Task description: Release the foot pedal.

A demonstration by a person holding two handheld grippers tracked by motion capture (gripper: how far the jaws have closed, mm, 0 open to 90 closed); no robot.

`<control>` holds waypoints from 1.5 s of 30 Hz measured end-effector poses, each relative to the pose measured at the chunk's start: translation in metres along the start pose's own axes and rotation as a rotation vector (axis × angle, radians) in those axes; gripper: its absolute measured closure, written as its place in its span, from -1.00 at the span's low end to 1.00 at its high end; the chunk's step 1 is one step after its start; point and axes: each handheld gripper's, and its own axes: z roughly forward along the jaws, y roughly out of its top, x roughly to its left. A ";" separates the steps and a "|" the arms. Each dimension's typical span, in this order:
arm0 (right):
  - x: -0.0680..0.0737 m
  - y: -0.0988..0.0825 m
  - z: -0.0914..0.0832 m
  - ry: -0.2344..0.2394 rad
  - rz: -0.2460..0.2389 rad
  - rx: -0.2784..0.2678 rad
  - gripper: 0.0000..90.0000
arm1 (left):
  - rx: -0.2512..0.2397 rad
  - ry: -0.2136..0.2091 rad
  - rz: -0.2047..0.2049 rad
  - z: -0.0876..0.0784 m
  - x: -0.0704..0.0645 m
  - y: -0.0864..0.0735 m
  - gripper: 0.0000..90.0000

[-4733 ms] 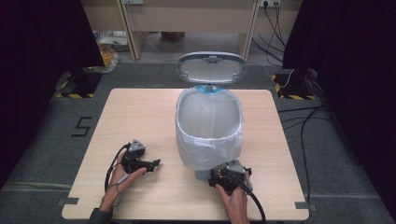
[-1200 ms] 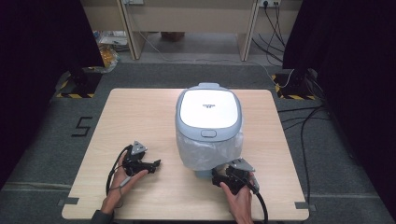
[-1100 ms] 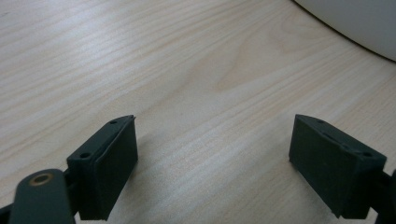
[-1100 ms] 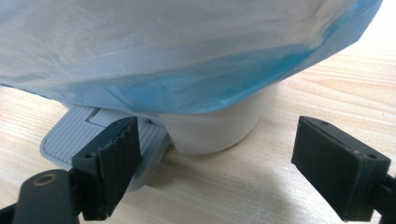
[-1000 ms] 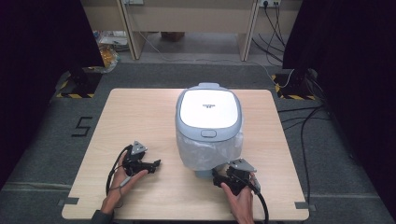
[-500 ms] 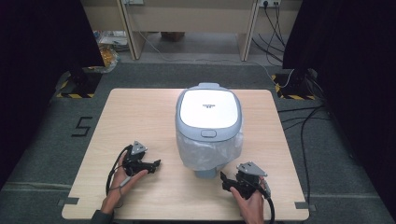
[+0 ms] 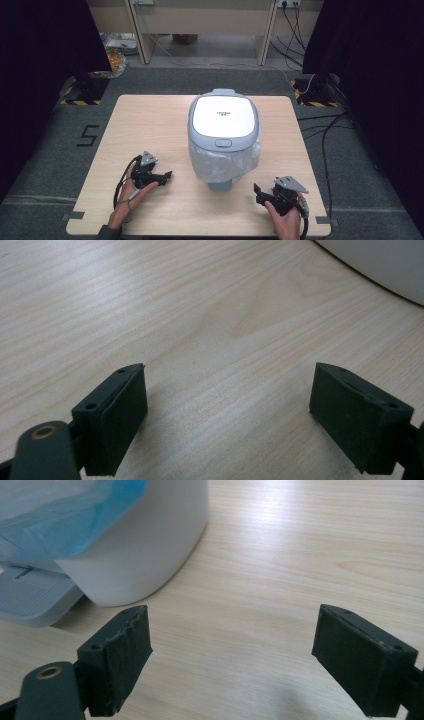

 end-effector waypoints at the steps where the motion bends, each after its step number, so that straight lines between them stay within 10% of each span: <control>1: -0.002 0.000 -0.001 -0.003 0.000 0.000 -0.65 | 0.000 0.000 0.000 0.000 0.000 0.000 -0.68; 27: -0.021 -0.034 -0.011 -0.027 -0.037 0.097 -0.67 | 0.000 0.000 0.000 0.000 0.000 0.000 -0.68; 45: -0.021 -0.042 -0.014 -0.043 -0.074 0.056 -0.69 | -0.001 0.000 0.000 0.000 0.000 0.000 -0.68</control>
